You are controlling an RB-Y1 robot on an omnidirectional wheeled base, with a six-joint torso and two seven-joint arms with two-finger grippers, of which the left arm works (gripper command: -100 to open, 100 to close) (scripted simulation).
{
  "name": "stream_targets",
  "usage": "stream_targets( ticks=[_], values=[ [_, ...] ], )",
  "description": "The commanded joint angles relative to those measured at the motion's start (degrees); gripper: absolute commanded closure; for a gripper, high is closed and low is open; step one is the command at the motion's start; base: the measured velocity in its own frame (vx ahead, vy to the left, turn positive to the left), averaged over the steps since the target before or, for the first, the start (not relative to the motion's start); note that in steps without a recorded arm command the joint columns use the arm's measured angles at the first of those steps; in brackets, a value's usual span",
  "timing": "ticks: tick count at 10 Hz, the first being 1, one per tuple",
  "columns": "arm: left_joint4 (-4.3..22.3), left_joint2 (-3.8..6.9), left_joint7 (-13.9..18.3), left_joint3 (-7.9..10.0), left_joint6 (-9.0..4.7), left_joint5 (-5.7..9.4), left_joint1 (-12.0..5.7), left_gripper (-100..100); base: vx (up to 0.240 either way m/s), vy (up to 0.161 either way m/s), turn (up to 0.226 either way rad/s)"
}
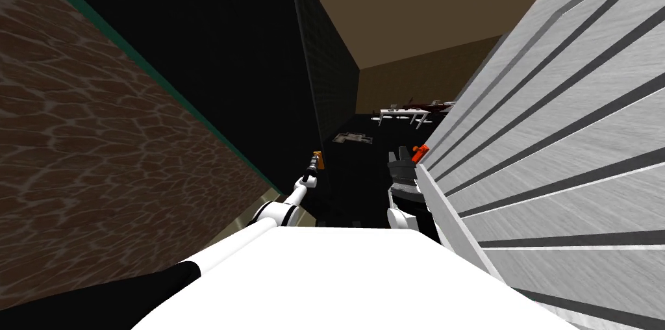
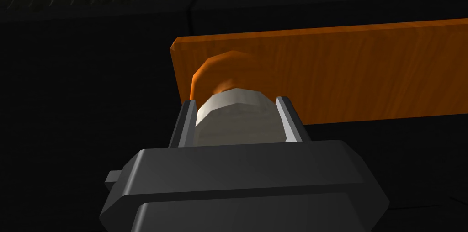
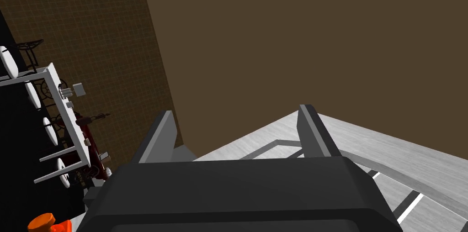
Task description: Push the door open
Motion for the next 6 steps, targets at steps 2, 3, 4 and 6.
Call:
stream_targets(
  ticks=[2,3,4,6],
  values=[
    [1.3,0.97,-0.7,1.81,-0.8,0.63,-0.71,100,0.157,-0.12,0.069],
    [1.3,0.97,-0.7,1.81,-0.8,0.63,-0.71,100,0.048,-0.019,-0.001],
    [1.4,1.23,-1.5,3.34,-0.71,1.15,-0.71,100,0.14,-0.095,0.062],
    [1.5,1.39,-2.0,4.43,-0.64,1.52,-0.71,100,0.162,-0.129,0.093]
  ],
)
